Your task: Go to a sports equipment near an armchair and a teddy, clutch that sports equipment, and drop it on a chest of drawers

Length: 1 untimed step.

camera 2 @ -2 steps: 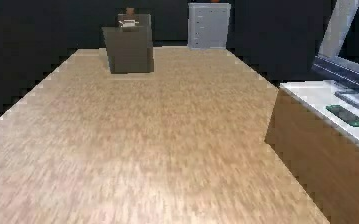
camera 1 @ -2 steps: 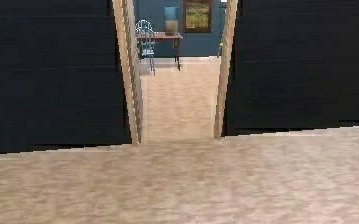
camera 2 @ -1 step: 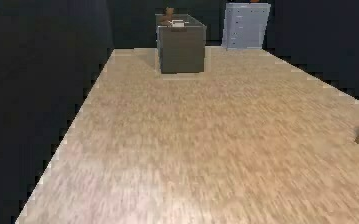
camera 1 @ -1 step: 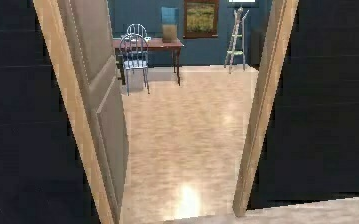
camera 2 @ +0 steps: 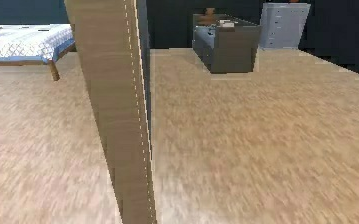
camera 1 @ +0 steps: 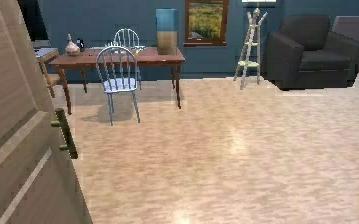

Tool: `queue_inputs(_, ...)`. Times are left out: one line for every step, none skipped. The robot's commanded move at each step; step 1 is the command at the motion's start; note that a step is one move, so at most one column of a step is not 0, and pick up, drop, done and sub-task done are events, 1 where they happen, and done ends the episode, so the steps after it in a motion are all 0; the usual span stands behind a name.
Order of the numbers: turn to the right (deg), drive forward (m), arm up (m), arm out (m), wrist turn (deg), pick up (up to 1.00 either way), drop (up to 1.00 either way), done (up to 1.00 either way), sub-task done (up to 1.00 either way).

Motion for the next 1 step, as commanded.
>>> queue_inputs(6.0, 0.00, 0.00, 0.00, 0.0, 0.00, 0.00, 0.00, 0.00)
